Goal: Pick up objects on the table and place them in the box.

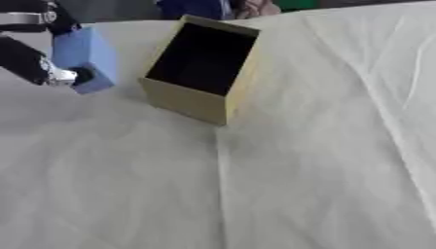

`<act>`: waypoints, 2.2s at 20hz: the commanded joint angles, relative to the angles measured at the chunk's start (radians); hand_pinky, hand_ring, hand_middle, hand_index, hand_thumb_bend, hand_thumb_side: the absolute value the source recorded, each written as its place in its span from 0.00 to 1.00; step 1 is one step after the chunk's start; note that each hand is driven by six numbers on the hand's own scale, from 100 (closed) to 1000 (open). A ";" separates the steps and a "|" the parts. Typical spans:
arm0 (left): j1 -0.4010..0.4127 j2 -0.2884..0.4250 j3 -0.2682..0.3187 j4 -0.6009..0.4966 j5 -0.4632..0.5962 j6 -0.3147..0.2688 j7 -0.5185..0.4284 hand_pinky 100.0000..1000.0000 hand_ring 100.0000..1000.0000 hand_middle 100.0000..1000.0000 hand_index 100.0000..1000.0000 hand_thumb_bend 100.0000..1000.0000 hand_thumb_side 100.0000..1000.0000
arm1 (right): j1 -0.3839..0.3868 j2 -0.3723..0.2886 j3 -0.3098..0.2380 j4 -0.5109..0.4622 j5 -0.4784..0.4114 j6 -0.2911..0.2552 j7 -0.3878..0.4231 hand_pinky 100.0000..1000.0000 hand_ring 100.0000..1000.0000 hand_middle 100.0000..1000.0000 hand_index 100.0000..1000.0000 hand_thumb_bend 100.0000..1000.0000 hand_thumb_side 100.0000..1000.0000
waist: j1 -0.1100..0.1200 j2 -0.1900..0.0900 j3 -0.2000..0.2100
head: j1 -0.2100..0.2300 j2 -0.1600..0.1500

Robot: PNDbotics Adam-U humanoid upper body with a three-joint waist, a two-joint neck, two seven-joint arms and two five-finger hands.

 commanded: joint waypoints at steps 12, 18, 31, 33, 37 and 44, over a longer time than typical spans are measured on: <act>-0.194 -0.191 0.022 0.207 -0.080 -0.015 0.162 0.73 0.57 0.45 0.65 0.00 0.61 | -0.049 -0.004 -0.003 -0.014 -0.016 -0.010 0.011 0.80 0.84 0.83 0.92 0.10 1.00 | -0.012 0.001 -0.031 | 0.045 -0.047; -0.226 -0.262 0.023 0.289 -0.092 -0.059 0.229 0.74 0.58 0.47 0.67 0.00 0.61 | -0.063 0.006 0.003 -0.014 -0.020 -0.011 0.017 0.79 0.84 0.83 0.92 0.09 1.00 | -0.012 0.008 -0.042 | 0.054 -0.054; -0.240 -0.343 0.022 0.456 -0.215 -0.124 0.345 0.78 0.70 0.58 0.83 0.00 0.69 | -0.072 0.021 0.006 -0.014 -0.027 -0.010 0.023 0.79 0.84 0.83 0.92 0.09 1.00 | -0.012 0.021 -0.060 | 0.063 -0.044; -0.240 -0.349 0.024 0.475 -0.244 -0.136 0.372 0.79 0.72 0.60 0.87 0.00 0.71 | -0.071 0.021 0.006 -0.014 -0.026 -0.010 0.022 0.79 0.84 0.83 0.92 0.09 1.00 | -0.011 0.023 -0.063 | 0.063 -0.038; -0.240 -0.358 0.028 0.511 -0.332 -0.153 0.440 0.80 0.75 0.64 0.89 0.18 0.72 | -0.067 0.023 0.005 -0.014 -0.025 -0.010 0.021 0.79 0.84 0.83 0.92 0.08 1.00 | -0.010 0.026 -0.067 | 0.066 -0.034; -0.223 -0.369 0.043 0.546 -0.487 -0.206 0.556 0.87 0.84 0.76 1.00 0.61 0.78 | -0.053 0.025 0.001 -0.014 -0.021 -0.004 0.016 0.79 0.84 0.83 0.92 0.08 1.00 | -0.008 0.030 -0.071 | 0.065 -0.018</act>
